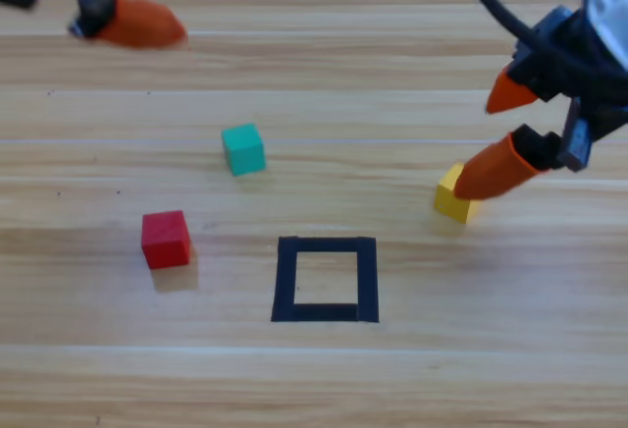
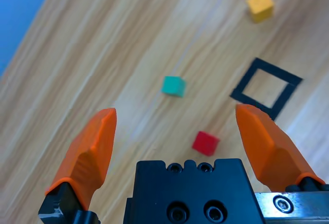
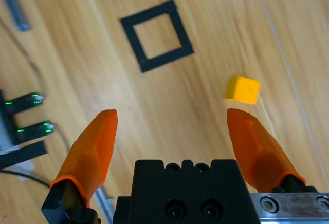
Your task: Stack the blocks in the rectangular block: red at the bottom, yellow in the middle, green on top
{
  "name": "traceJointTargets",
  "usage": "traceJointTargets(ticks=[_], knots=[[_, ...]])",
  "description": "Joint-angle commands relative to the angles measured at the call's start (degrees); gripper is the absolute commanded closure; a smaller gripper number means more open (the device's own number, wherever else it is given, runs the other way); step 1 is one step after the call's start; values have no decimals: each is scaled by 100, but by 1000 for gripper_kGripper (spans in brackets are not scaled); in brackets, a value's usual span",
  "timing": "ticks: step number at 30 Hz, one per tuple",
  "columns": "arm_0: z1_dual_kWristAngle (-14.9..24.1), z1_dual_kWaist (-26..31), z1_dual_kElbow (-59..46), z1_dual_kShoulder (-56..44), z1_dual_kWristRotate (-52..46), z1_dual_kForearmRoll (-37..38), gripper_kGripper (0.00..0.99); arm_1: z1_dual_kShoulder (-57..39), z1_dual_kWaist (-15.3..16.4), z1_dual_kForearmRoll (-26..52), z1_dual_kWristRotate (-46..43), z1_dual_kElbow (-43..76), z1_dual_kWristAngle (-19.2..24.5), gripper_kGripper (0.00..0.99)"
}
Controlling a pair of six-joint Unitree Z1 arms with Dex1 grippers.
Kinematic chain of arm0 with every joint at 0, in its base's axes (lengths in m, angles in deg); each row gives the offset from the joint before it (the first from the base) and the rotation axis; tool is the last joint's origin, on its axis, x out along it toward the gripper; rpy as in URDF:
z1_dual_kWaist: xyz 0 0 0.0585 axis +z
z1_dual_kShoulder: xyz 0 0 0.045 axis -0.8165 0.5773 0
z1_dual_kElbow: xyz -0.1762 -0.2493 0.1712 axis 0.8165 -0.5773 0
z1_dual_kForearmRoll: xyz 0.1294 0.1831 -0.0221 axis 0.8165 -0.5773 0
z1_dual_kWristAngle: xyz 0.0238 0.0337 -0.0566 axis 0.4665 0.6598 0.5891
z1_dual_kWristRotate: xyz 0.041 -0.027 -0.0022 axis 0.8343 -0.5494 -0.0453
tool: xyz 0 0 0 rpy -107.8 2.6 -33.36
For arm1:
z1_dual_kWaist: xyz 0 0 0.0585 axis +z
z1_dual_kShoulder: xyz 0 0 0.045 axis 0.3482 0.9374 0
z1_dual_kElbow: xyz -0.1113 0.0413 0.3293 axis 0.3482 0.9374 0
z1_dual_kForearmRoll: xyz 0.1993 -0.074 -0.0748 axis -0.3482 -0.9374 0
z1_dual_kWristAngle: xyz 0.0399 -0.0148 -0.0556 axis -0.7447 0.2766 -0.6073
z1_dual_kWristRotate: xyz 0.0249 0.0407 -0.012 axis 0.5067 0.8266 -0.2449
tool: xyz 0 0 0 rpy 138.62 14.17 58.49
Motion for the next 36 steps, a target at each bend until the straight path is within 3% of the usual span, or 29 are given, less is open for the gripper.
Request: traceJointTargets(ticks=[1,6,7,10,15,20,23,29,36], knots=[[936,37,-282,-585,-380,338,0,802,-500,-115,70,-514,358,45],[1147,72,-229,-400,-670,769,8,1742,-808,-458,122,-1208,718,45],[1305,204,-97,-312,-934,523,2,1874,-825,-502,157,-1314,789,44],[1235,283,-106,-233,-899,497,0,2199,-834,-642,412,-1534,1167,11],[1226,564,26,-22,-1382,356,0,2542,-834,-994,386,-1859,1263,5],[1217,828,298,505,-2525,-154,0,3087,-834,-1179,245,-2096,1167,8],[470,1188,1019,1226,-2894,-980,0,3307,-834,-1179,157,-2149,1114,11],[-13,1232,4315,3467,-4203,-3775,0,3562,-887,-1179,149,-2219,1096,36],[-514,1364,3893,3862,-5003,-3951,0,3773,-975,-1179,149,-2254,1132,39]])
